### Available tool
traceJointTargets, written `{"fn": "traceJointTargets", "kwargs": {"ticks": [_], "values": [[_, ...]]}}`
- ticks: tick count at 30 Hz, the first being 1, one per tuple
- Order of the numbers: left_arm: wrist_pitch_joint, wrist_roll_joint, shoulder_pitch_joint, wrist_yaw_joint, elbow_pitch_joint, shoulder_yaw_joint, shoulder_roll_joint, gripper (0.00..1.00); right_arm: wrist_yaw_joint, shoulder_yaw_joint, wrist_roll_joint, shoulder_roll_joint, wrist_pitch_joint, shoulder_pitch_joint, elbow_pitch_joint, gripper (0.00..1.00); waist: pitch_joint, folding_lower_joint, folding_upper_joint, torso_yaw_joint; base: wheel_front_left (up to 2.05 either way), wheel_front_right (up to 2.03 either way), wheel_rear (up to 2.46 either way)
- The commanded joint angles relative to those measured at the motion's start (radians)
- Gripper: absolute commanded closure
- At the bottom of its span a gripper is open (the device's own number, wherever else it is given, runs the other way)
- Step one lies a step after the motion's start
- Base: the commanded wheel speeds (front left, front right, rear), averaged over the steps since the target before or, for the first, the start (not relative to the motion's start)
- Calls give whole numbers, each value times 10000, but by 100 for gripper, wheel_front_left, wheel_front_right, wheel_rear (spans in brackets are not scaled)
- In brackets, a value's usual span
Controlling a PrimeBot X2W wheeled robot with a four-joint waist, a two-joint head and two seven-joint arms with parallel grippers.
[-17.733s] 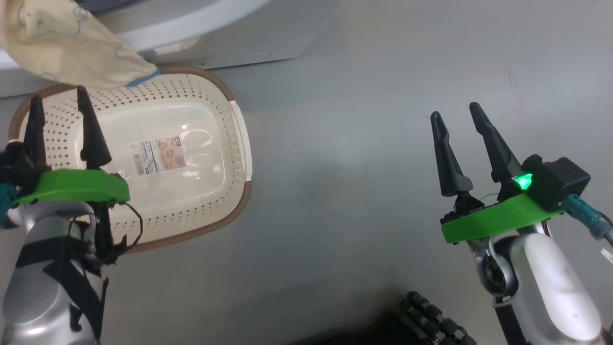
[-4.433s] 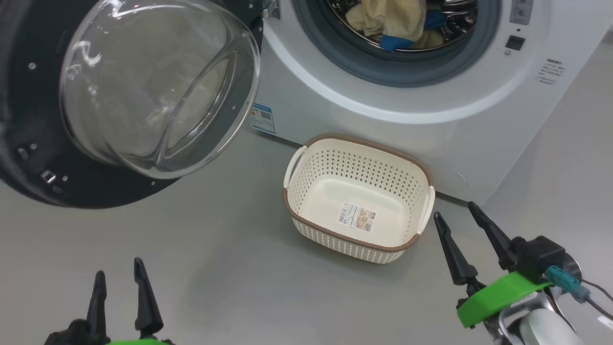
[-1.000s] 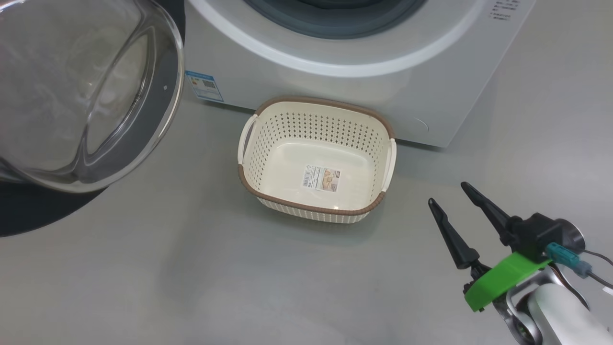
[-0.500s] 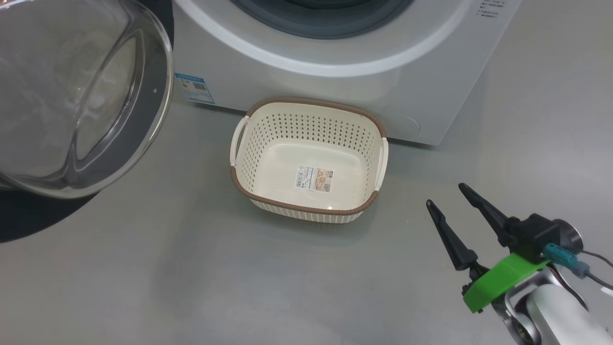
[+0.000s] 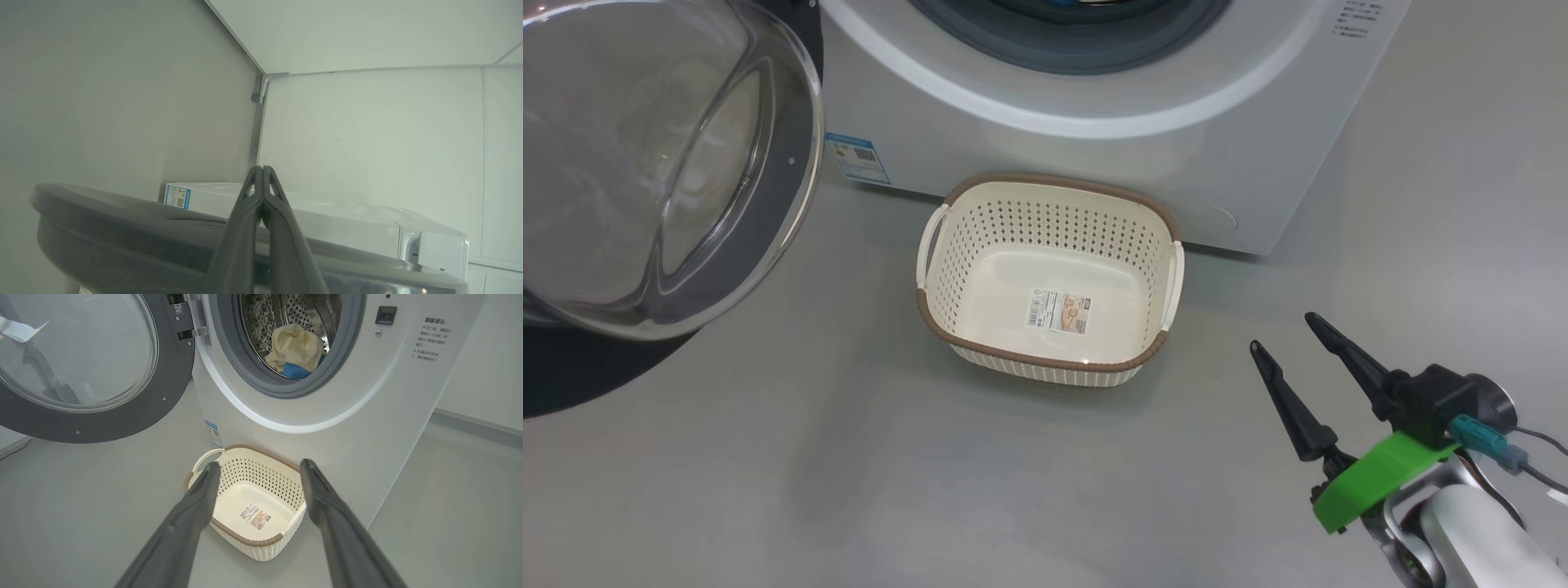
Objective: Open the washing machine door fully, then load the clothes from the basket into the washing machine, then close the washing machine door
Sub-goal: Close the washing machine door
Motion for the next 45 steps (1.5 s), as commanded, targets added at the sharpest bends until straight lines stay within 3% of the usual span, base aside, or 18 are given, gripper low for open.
{"fn": "traceJointTargets", "kwargs": {"ticks": [1,17,45], "values": [[192,-33,-203,-69,-252,19,749,100,4,139,63,-92,-67,-232,-231,0,-25,0,0,6,0,0,0],[2203,-157,-74,-277,-294,-867,737,100,4,74,60,145,-67,-186,-213,0,-205,0,0,138,0,0,0],[3684,-66,231,51,-2608,-2060,-15,100,4,-167,37,931,-67,-363,-196,0,-227,0,0,629,0,0,0]]}}
